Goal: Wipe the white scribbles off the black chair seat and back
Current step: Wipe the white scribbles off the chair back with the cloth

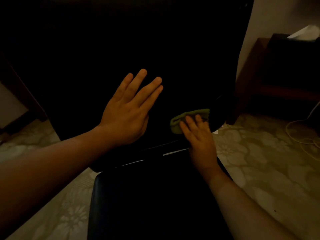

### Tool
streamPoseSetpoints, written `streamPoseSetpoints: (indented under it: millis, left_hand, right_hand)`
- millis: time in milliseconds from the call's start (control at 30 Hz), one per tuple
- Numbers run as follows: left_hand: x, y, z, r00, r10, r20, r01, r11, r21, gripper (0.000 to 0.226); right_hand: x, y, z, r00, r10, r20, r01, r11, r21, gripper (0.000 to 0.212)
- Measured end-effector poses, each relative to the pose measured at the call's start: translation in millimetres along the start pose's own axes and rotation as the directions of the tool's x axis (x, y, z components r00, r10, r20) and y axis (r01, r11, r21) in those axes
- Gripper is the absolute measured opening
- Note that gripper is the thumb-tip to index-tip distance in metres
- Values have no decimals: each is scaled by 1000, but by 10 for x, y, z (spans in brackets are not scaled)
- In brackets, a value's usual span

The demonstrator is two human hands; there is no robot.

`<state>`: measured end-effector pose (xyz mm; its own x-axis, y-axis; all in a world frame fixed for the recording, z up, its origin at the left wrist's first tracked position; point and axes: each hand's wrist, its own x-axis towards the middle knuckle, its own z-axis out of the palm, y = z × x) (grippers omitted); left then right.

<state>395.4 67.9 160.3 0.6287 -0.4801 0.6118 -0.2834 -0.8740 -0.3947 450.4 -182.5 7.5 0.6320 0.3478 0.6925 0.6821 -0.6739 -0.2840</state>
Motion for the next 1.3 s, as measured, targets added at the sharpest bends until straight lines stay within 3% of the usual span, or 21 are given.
streamPoseSetpoints:
  millis: [100, 167, 233, 300, 367, 500, 567, 800, 1000, 1167, 1300]
  left_hand:
    - [-7, -4, 11, 1000, 1, 15, -1, 1000, 10, 62]
    - [-17, -18, 5, 1000, 5, 22, -5, 1000, 14, 61]
    - [-27, -34, -9, 1000, 3, 26, -4, 1000, 13, 61]
    - [-40, -50, -19, 999, -1, 38, 0, 1000, 17, 62]
    - [-50, -58, -19, 999, -4, 54, 3, 1000, 21, 63]
    - [-93, -72, -39, 998, -11, 66, 8, 999, 41, 61]
    - [-121, -82, -54, 998, -4, 67, 2, 999, 39, 60]
    - [-92, -58, -28, 997, 32, 76, -35, 999, 34, 63]
    - [-38, -43, 19, 996, 57, 74, -59, 998, 25, 60]
    - [-5, -40, 34, 998, 43, 52, -43, 999, -7, 59]
    - [-23, -47, 46, 998, 36, 53, -33, 998, -46, 59]
  right_hand:
    - [-44, -238, 198, 945, 305, -115, -294, 950, 107, 67]
    - [18, -604, 343, 798, 575, -182, -512, 805, 301, 75]
    - [116, -959, 466, 672, 713, -200, -561, 667, 490, 68]
    - [177, -1227, 610, 640, 742, -200, -539, 619, 571, 60]
    - [149, -1464, 761, 677, 712, -185, -510, 636, 579, 58]
    - [-102, -1891, 952, 846, 532, -30, -444, 734, 514, 60]
    - [-167, -1879, 964, 888, 459, 19, -406, 766, 499, 65]
    - [77, -1221, 736, 847, 524, -91, -447, 795, 411, 86]
    - [310, -699, 224, 897, 414, -158, -370, 895, 248, 92]
    - [849, -348, -379, 946, 266, -187, -253, 963, 88, 73]
    - [1303, -225, -800, 951, 230, -208, -221, 973, 66, 75]
